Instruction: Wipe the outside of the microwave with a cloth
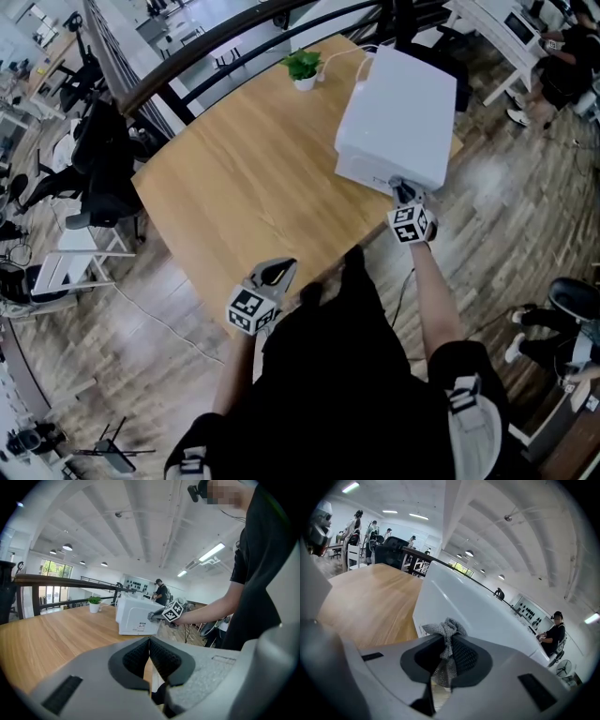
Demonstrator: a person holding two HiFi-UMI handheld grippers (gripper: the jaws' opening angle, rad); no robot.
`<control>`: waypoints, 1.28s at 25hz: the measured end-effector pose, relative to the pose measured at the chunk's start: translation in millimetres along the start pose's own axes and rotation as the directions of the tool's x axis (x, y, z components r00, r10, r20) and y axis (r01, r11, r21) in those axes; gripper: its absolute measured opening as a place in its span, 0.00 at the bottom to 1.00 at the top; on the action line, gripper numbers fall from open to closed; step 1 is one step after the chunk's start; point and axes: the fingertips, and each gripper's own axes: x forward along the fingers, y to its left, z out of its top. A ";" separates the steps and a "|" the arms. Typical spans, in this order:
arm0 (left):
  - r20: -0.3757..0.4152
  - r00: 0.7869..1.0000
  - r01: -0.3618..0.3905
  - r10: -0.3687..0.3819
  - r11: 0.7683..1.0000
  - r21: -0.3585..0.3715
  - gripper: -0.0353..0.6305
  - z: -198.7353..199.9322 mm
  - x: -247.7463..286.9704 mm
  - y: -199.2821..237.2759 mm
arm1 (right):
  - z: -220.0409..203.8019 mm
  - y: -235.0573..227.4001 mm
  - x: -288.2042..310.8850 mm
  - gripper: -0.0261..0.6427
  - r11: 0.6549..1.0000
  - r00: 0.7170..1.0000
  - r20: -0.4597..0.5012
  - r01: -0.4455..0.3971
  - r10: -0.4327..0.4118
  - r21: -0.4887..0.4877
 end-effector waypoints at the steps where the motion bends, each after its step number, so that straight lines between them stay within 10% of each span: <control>1: 0.002 1.000 -0.004 0.004 1.000 -0.002 0.06 0.4 -0.6 0.8 | 3.7 2.5 2.9 0.11 1.000 1.000 0.007 -0.006 0.006 -0.003; 32: 0.020 0.990 -0.141 0.142 0.989 -0.045 0.06 -9.1 -25.7 19.7 | 105.2 79.3 53.8 0.10 0.974 0.971 0.156 -0.199 0.181 0.104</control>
